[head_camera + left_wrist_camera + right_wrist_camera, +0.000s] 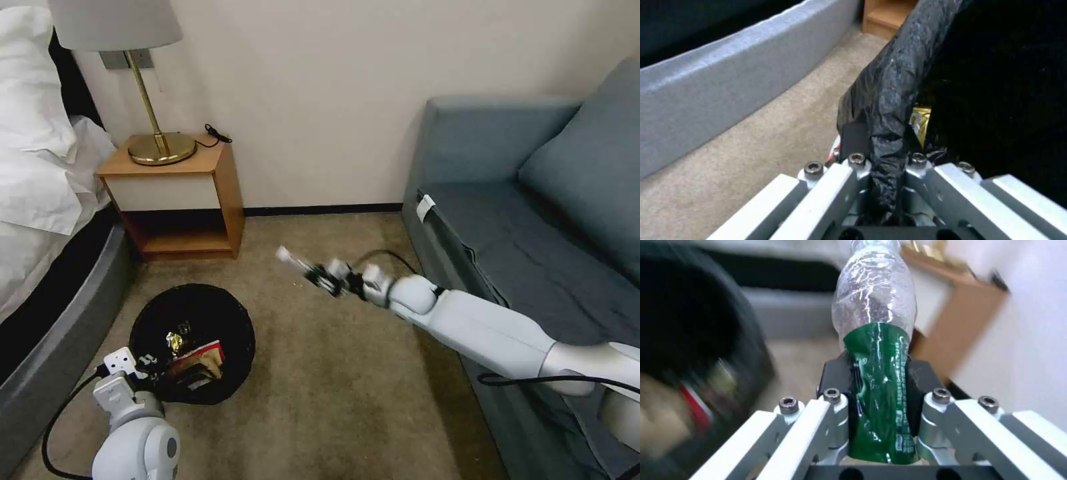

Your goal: Pick up the trash bin, then pick up the garbage on the floor and place it into the trash bin.

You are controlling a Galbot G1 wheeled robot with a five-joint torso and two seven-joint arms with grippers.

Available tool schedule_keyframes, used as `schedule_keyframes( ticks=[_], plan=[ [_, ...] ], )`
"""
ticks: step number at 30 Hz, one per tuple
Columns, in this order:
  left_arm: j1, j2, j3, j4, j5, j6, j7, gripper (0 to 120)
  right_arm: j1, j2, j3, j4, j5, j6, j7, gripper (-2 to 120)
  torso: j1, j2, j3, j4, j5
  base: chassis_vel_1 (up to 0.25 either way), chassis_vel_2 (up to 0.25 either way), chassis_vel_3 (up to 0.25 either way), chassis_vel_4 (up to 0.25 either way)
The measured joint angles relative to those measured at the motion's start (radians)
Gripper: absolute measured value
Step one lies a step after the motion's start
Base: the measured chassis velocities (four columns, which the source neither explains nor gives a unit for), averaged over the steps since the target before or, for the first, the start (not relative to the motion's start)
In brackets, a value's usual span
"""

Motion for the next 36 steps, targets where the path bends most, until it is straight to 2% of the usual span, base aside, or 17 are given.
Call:
schedule_keyframes(
  ticks=[1, 4, 5, 7, 11, 17, 22, 26, 27, 31, 32, 36],
  plan=[
    [0.000, 0.000, 0.000, 0.000, 0.000, 0.000, 0.000, 2, 0.000, 0.000, 0.000, 0.000, 0.000, 0.000, 0.000, 18, 0.000, 0.000, 0.000, 0.0000, 0.0000, 0.000, 0.000, 0.000, 0.000],
    [-0.004, -0.005, 0.008, 0.005, 0.000, 0.001, 0.000, 2, -0.002, 0.059, -0.081, 0.117, 0.063, -0.024, 0.105, 18, 0.000, 0.000, 0.000, -0.0001, -0.0001, 0.000, 0.000, 0.000, 0.000],
    [-0.004, -0.005, 0.008, 0.005, 0.000, 0.001, 0.000, 2, -0.002, 0.059, -0.081, 0.117, 0.063, -0.024, 0.105, 18, 0.000, 0.000, 0.000, -0.0001, -0.0001, 0.000, 0.000, 0.000, 0.000],
    [-0.004, -0.007, 0.008, 0.005, 0.000, 0.001, 0.000, 2, -0.004, 0.110, -0.150, 0.150, 0.100, -0.035, 0.154, 18, 0.000, 0.000, 0.000, 0.0001, 0.0000, 0.000, 0.000, 0.000, 0.000],
    [-0.003, -0.012, 0.010, -0.001, 0.000, 0.001, 0.000, 2, -0.004, 0.183, -0.243, 0.131, 0.101, -0.037, 0.197, 18, 0.000, 0.000, 0.000, 0.0003, 0.0000, 0.000, 0.000, 0.000, 0.000],
    [-0.003, -0.019, 0.012, -0.009, 0.001, 0.003, 0.000, 2, -0.011, 0.214, -0.291, 0.102, 0.076, -0.037, 0.231, 19, 0.000, 0.000, 0.000, -0.0002, 0.0000, 0.000, 0.000, 0.000, 0.000],
    [-0.003, -0.020, 0.017, -0.017, 0.003, 0.005, 0.000, 2, -0.021, 0.220, -0.300, 0.085, 0.043, -0.034, 0.279, 36, 0.000, 0.000, 0.000, -0.0001, 0.0001, 0.000, 0.000, 0.000, 0.000],
    [-0.002, -0.020, 0.021, -0.021, 0.005, 0.006, 0.000, 2, -0.023, 0.204, -0.286, 0.083, 0.028, -0.034, 0.280, 55, 0.000, 0.000, 0.000, -0.0002, 0.0001, 0.000, 0.000, 0.000, 0.000],
    [-0.002, -0.020, 0.021, -0.021, 0.005, 0.006, 0.000, 2, -0.023, 0.204, -0.286, 0.083, 0.028, -0.034, 0.280, 55, 0.000, 0.000, 0.000, -0.0002, 0.0001, 0.000, 0.000, 0.000, 0.000],
    [-0.001, -0.020, 0.022, -0.026, 0.005, 0.008, 0.000, 2, -0.022, 0.187, -0.272, 0.085, 0.020, -0.036, 0.280, 72, 0.000, 0.000, 0.000, -0.0002, 0.0002, 0.000, 0.000, 0.000, 0.000],
    [-0.001, -0.020, 0.022, -0.026, 0.005, 0.008, 0.000, 2, -0.022, 0.187, -0.272, 0.085, 0.020, -0.036, 0.280, 72, 0.000, 0.000, 0.000, -0.0002, 0.0002, 0.000, 0.000, 0.000, 0.000],
    [-0.003, -0.020, 0.021, -0.029, -0.005, 0.010, 0.000, 2, -0.023, 0.177, -0.257, 0.098, 0.013, -0.037, 0.285, 90, 0.000, 0.000, 0.000, -0.0002, 0.0002, 0.000, 0.000, 0.000, 0.000]
  ],
)
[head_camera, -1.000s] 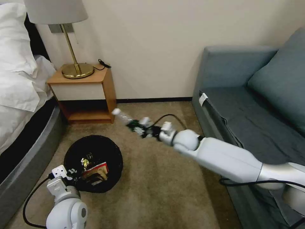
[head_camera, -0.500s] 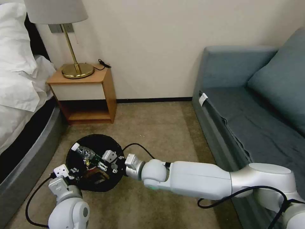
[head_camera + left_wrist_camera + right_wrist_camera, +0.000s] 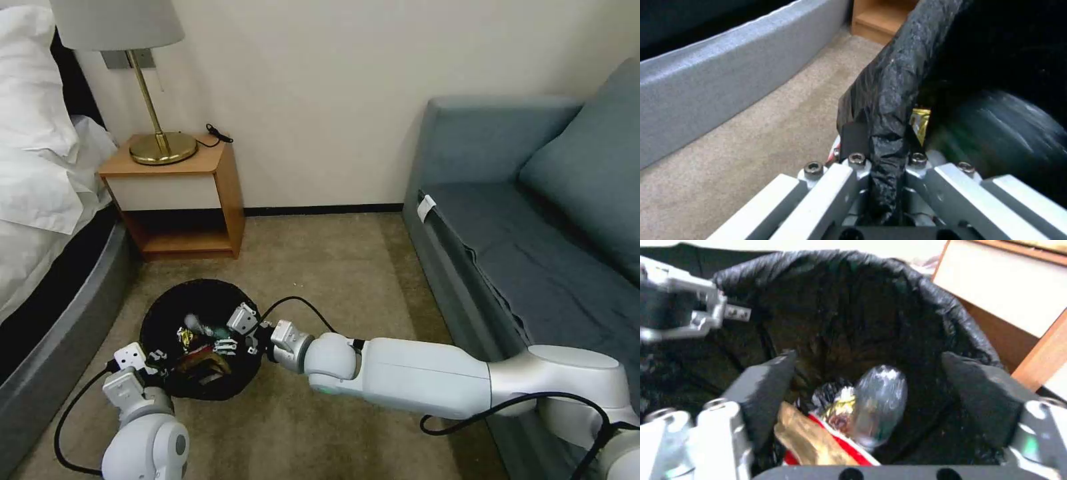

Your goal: Pick up the trash bin, then pick up the garbage on the floor and place it into the trash bin.

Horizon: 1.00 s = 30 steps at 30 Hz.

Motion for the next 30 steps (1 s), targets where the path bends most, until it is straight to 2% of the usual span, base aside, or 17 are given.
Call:
schedule_keyframes(
  ticks=[4, 7, 8, 11, 13, 17, 18, 22, 30],
  plan=[
    [-0.004, 0.000, -0.001, 0.003, -0.041, 0.000, -0.010, 2, -0.002, -0.004, 0.039, 0.025, 0.000, -0.001, 0.010, 99, 0.000, 0.000, 0.000, 0.0000, 0.0001, 0.000, 0.000, 0.000, 0.000],
    [-0.009, 0.003, -0.005, 0.010, -0.143, 0.013, -0.061, 2, -0.002, -0.024, 0.096, 0.058, 0.002, -0.005, 0.014, 100, 0.000, 0.000, 0.000, 0.0002, 0.0001, 0.000, 0.000, 0.000, 0.000],
    [-0.009, 0.003, -0.005, 0.010, -0.143, 0.013, -0.061, 2, -0.002, -0.024, 0.096, 0.058, 0.002, -0.005, 0.014, 100, 0.000, 0.000, 0.000, 0.0002, 0.0001, 0.000, 0.000, 0.000, 0.000],
    [-0.022, 0.012, -0.012, 0.022, -0.264, 0.028, -0.137, 2, -0.002, -0.061, 0.153, 0.099, 0.002, -0.008, 0.019, 100, 0.000, 0.000, 0.000, 0.0000, 0.0000, 0.000, 0.000, 0.000, 0.000],
    [-0.024, 0.013, -0.014, 0.026, -0.280, 0.029, -0.147, 2, -0.002, -0.068, 0.161, 0.106, 0.002, -0.009, 0.019, 100, 0.000, 0.000, 0.000, 0.0000, 0.0001, 0.000, 0.000, 0.000, 0.000],
    [-0.047, 0.027, -0.025, 0.057, -0.450, 0.047, -0.232, 2, -0.017, -0.116, 0.222, 0.158, 0.001, -0.015, 0.022, 100, 0.000, 0.000, 0.000, -0.0001, -0.0001, 0.000, 0.000, 0.000, 0.000],
    [-0.047, 0.027, -0.025, 0.057, -0.450, 0.047, -0.232, 2, -0.017, -0.116, 0.222, 0.158, 0.001, -0.015, 0.022, 100, 0.000, 0.000, 0.000, -0.0001, -0.0001, 0.000, 0.000, 0.000, 0.000],
    [-0.072, 0.034, -0.031, 0.089, -0.587, 0.077, -0.321, 2, -0.048, -0.153, 0.254, 0.186, -0.011, -0.016, 0.023, 100, 0.000, 0.000, 0.000, 0.0001, 0.0000, 0.000, 0.000, 0.000, 0.000],
    [-0.089, 0.036, -0.035, 0.134, -0.588, 0.087, -0.348, 2, -0.093, -0.187, 0.285, 0.205, -0.023, -0.013, 0.023, 100, 0.000, 0.000, 0.000, 0.0000, 0.0001, 0.000, 0.000, 0.000, 0.000]
  ],
)
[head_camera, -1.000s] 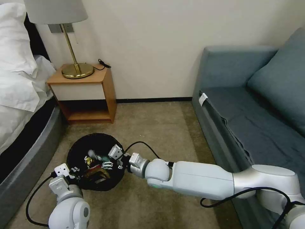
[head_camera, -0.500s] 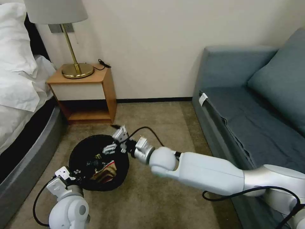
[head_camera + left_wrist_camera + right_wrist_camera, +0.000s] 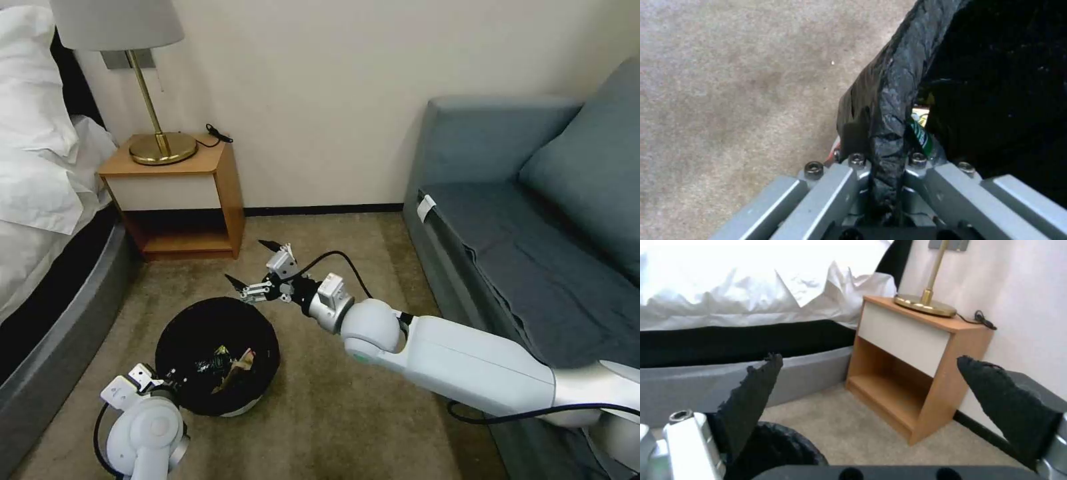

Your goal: Pick up the trash bin, then pick up the garbage on the floor and place it into the trash bin.

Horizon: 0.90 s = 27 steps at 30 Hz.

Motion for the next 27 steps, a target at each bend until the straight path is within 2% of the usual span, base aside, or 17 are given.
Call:
schedule_keyframes(
  ticks=[5, 7, 9, 10, 11, 12, 15, 18, 21, 22, 26, 27],
  plan=[
    [0.005, -0.001, 0.003, 0.005, 0.054, -0.008, 0.035, 3, -0.027, -0.009, 0.021, 0.006, -0.003, 0.001, 0.000, 100, 0.000, 0.000, 0.000, 0.0000, -0.0003, 0.000, 0.000, 0.000, 0.000],
    [0.009, -0.001, 0.003, 0.005, 0.084, -0.021, 0.057, 7, -0.034, -0.012, 0.027, 0.007, -0.003, 0.001, 0.000, 100, 0.000, 0.000, 0.000, 0.0000, -0.0003, 0.000, 0.000, 0.000, 0.000],
    [0.018, -0.002, 0.003, 0.000, 0.150, -0.053, 0.114, 16, -0.047, -0.016, 0.039, 0.009, -0.003, 0.001, -0.001, 100, 0.000, 0.000, 0.000, 0.0001, -0.0001, 0.000, 0.000, 0.000, 0.000],
    [0.019, -0.002, 0.003, 0.000, 0.157, -0.055, 0.119, 16, -0.048, -0.016, 0.040, 0.009, -0.003, 0.001, -0.001, 100, 0.000, 0.000, 0.000, 0.0001, -0.0002, 0.000, 0.000, 0.000, 0.000],
    [0.027, -0.003, 0.002, -0.003, 0.230, -0.083, 0.162, 25, -0.057, -0.018, 0.052, 0.009, -0.003, 0.001, -0.001, 100, 0.000, 0.000, 0.000, 0.0001, -0.0001, 0.000, 0.000, 0.000, 0.000],
    [0.027, -0.003, 0.002, -0.003, 0.230, -0.083, 0.162, 25, -0.057, -0.018, 0.052, 0.009, -0.003, 0.001, -0.001, 100, 0.000, 0.000, 0.000, 0.0001, -0.0001, 0.000, 0.000, 0.000, 0.000],
    [0.048, -0.003, 0.001, -0.015, 0.355, -0.132, 0.252, 38, -0.073, -0.025, 0.071, 0.012, -0.003, 0.000, -0.002, 100, 0.000, 0.000, 0.000, 0.0001, -0.0001, 0.000, 0.000, 0.000, 0.000],
    [0.062, -0.002, 0.002, -0.025, 0.403, -0.150, 0.294, 47, -0.082, -0.031, 0.081, 0.016, -0.003, -0.001, -0.003, 100, 0.000, 0.000, 0.000, 0.0001, -0.0001, 0.000, 0.000, 0.000, 0.000],
    [0.087, 0.002, 0.002, -0.041, 0.490, -0.222, 0.380, 60, -0.107, -0.045, 0.110, 0.029, -0.002, -0.001, -0.003, 100, 0.000, 0.000, 0.000, 0.0002, -0.0001, 0.000, 0.000, 0.000, 0.000],
    [0.087, 0.002, 0.002, -0.041, 0.490, -0.222, 0.380, 60, -0.107, -0.045, 0.110, 0.029, -0.002, -0.001, -0.003, 100, 0.000, 0.000, 0.000, 0.0002, -0.0001, 0.000, 0.000, 0.000, 0.000],
    [0.122, 0.017, -0.006, -0.062, 0.623, -0.377, 0.567, 79, -0.179, -0.080, 0.223, 0.073, 0.002, -0.011, 0.033, 100, 0.000, 0.000, 0.000, 0.0001, 0.0001, 0.000, 0.000, 0.000, 0.000],
    [0.122, 0.017, -0.006, -0.062, 0.623, -0.377, 0.567, 79, -0.179, -0.080, 0.223, 0.073, 0.002, -0.011, 0.033, 100, 0.000, 0.000, 0.000, 0.0001, 0.0001, 0.000, 0.000, 0.000, 0.000]
  ],
)
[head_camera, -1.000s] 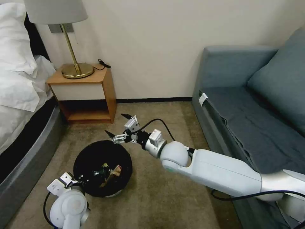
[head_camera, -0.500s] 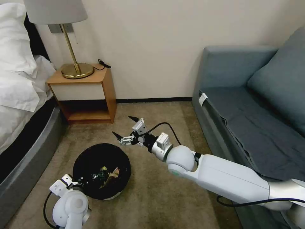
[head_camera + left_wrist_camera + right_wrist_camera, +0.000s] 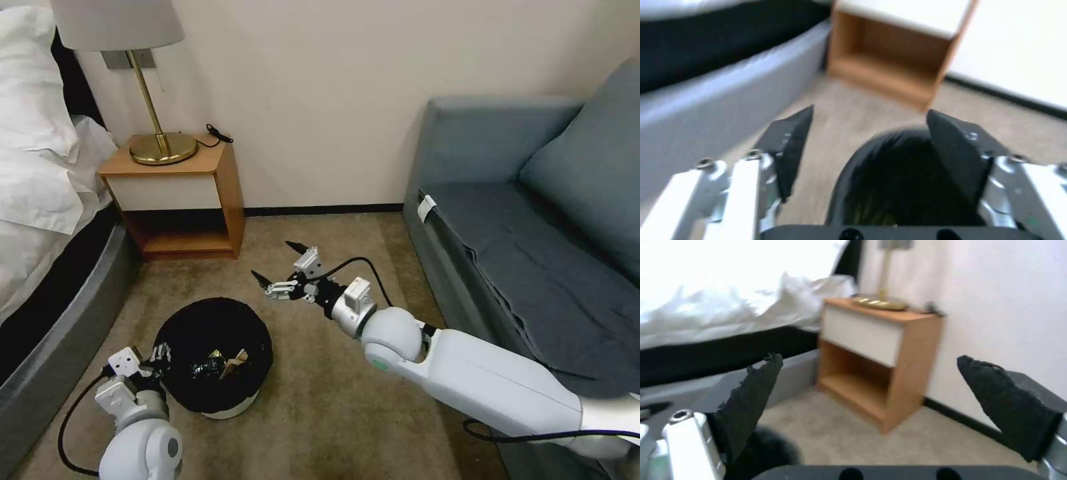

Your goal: Pick up the trash bin, then pick up the garbage on the floor and place it into the trash bin.

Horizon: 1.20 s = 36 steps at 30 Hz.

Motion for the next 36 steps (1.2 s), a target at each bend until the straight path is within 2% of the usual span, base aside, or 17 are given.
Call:
schedule_keyframes(
  ticks=[3, 4, 7, 8, 11, 13, 18, 19, 23, 24, 26, 28, 36],
  plan=[
    [0.009, 0.016, -0.008, -0.010, 0.031, -0.066, 0.147, 93, -0.084, -0.025, 0.123, 0.057, -0.036, 0.002, 0.069, 100, 0.000, 0.000, 0.000, 0.0000, -0.0001, 0.000, 0.000, 0.000, 0.000],
    [0.009, 0.016, -0.008, -0.010, 0.031, -0.066, 0.147, 93, -0.084, -0.025, 0.123, 0.057, -0.036, 0.002, 0.069, 100, 0.000, 0.000, 0.000, 0.0000, -0.0001, 0.000, 0.000, 0.000, 0.000],
    [0.015, 0.029, -0.002, -0.018, 0.042, -0.104, 0.232, 100, -0.216, -0.026, 0.303, 0.149, -0.099, -0.031, 0.158, 100, 0.000, 0.000, 0.000, -0.0001, 0.0000, 0.000, 0.000, 0.000, 0.000],
    [0.015, 0.029, -0.002, -0.018, 0.042, -0.104, 0.232, 100, -0.216, -0.026, 0.303, 0.149, -0.099, -0.031, 0.158, 100, 0.000, 0.000, 0.000, -0.0001, 0.0000, 0.000, 0.000, 0.000, 0.000],
    [0.024, 0.047, 0.008, -0.020, 0.055, -0.127, 0.276, 100, -0.397, -0.008, 0.495, 0.251, -0.140, -0.096, 0.241, 100, 0.000, 0.000, 0.000, -0.0002, 0.0000, 0.000, 0.000, 0.000, 0.000],
    [0.026, 0.052, 0.012, -0.022, 0.056, -0.131, 0.282, 100, -0.448, -0.001, 0.548, 0.277, -0.157, -0.107, 0.254, 100, 0.000, 0.000, 0.000, -0.0003, 0.0001, 0.000, 0.000, 0.000, 0.000],
    [0.049, 0.074, 0.033, -0.041, 0.061, -0.158, 0.304, 100, -0.758, 0.082, 0.786, 0.404, -0.323, -0.130, 0.274, 100, 0.000, 0.000, 0.000, -0.0002, -0.0002, 0.000, 0.000, 0.000, 0.000],
    [0.049, 0.074, 0.033, -0.041, 0.061, -0.158, 0.304, 100, -0.758, 0.082, 0.786, 0.404, -0.323, -0.130, 0.274, 100, 0.000, 0.000, 0.000, -0.0002, -0.0002, 0.000, 0.000, 0.000, 0.000],
    [0.056, 0.079, 0.047, -0.042, 0.077, -0.177, 0.310, 100, -0.919, 0.239, 0.845, 0.438, -0.480, -0.121, 0.274, 100, 0.000, 0.000, 0.000, -0.0002, -0.0002, 0.000, 0.000, 0.000, 0.000],
    [0.056, 0.079, 0.047, -0.042, 0.077, -0.177, 0.310, 100, -0.919, 0.239, 0.845, 0.438, -0.480, -0.121, 0.274, 100, 0.000, 0.000, 0.000, -0.0002, -0.0002, 0.000, 0.000, 0.000, 0.000],
    [0.059, 0.079, 0.052, -0.042, 0.087, -0.186, 0.310, 100, -0.960, 0.322, 0.840, 0.441, -0.529, -0.112, 0.271, 100, 0.000, 0.000, 0.000, 0.0000, -0.0002, 0.000, 0.000, 0.000, 0.000],
    [0.062, 0.077, 0.056, -0.045, 0.094, -0.192, 0.310, 100, -0.992, 0.370, 0.827, 0.445, -0.571, -0.107, 0.266, 100, 0.000, 0.000, 0.000, 0.0000, -0.0004, 0.000, 0.000, 0.000, 0.000],
    [0.074, 0.069, 0.059, -0.049, 0.116, -0.224, 0.319, 100, -1.045, 0.429, 0.833, 0.451, -0.650, -0.081, 0.248, 100, 0.000, 0.000, 0.000, 0.0000, -0.0004, 0.000, 0.000, 0.000, 0.000]
  ],
)
